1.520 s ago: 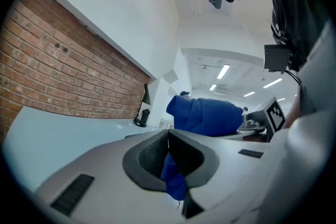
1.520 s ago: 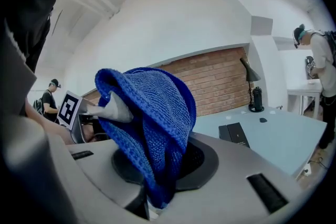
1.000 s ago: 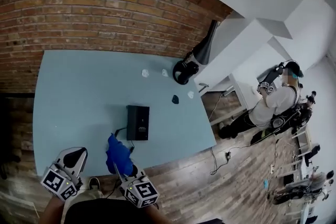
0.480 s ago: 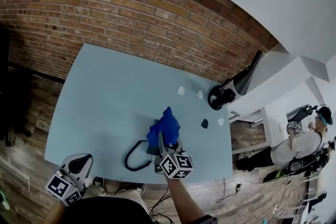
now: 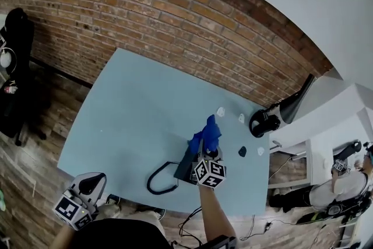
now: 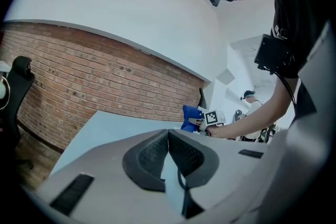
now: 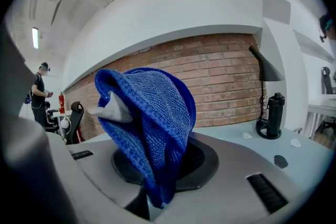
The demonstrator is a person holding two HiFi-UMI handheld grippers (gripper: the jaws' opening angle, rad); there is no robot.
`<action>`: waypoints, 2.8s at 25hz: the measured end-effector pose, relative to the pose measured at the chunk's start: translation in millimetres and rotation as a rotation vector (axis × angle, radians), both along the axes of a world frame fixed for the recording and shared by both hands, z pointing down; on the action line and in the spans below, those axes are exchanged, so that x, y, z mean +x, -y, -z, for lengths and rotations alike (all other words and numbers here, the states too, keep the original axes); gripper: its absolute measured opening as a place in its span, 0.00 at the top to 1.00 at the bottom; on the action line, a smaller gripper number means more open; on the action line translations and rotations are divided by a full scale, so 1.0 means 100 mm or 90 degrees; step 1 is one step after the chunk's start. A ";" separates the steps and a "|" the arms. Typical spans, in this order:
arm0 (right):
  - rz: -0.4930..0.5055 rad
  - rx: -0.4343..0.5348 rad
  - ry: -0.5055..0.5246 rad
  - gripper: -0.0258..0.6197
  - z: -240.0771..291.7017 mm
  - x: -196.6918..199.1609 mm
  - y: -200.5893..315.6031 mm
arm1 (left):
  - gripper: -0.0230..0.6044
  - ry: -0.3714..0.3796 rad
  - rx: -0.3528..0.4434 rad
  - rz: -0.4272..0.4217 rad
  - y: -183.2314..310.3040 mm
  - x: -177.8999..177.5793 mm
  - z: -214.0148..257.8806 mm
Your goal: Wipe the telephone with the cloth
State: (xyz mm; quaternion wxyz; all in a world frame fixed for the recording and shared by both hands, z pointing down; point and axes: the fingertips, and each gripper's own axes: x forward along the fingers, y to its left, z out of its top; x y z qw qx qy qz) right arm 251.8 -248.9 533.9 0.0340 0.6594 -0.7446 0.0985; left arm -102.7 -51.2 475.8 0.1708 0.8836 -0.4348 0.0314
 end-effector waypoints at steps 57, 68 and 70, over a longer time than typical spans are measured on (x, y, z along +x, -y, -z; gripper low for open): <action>-0.040 -0.259 -0.108 0.82 -1.46 -0.30 -0.92 | 0.94 0.005 -0.003 -0.040 -0.17 -0.44 -0.15; -0.029 -0.297 -0.096 0.82 -1.67 -0.48 -1.29 | 0.94 0.006 0.003 -0.067 -0.27 -0.47 -0.17; -0.026 -0.304 -0.090 0.82 -1.71 -0.51 -1.36 | 0.94 0.002 0.002 -0.073 -0.29 -0.45 -0.18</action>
